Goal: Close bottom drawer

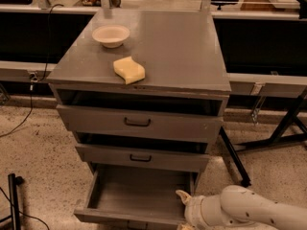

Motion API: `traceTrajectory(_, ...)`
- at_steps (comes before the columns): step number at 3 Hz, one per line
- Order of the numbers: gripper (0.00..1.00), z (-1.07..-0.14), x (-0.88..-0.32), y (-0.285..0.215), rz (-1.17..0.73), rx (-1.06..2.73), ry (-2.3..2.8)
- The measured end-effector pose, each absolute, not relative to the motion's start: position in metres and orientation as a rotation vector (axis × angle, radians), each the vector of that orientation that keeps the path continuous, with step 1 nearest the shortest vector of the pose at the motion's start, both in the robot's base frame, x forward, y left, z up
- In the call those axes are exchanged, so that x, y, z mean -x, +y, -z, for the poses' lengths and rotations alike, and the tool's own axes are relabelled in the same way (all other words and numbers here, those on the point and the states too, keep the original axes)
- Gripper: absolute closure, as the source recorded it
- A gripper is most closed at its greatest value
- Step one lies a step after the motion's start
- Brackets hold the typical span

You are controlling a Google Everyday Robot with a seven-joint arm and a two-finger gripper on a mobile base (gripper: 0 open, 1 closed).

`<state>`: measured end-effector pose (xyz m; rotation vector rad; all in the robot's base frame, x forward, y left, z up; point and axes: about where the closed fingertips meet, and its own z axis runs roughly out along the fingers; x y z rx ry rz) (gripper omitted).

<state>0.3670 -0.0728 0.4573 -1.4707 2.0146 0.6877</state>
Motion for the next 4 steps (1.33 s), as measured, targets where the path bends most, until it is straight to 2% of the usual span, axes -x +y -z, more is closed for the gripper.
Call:
traceTrajectory(3,0.0,-0.313,-0.394,-0.063,-0.488,1.36,1.829)
traceTrajectory(4,0.19,-0.284,-0.395,-0.056,-0.544,1.349,1.791)
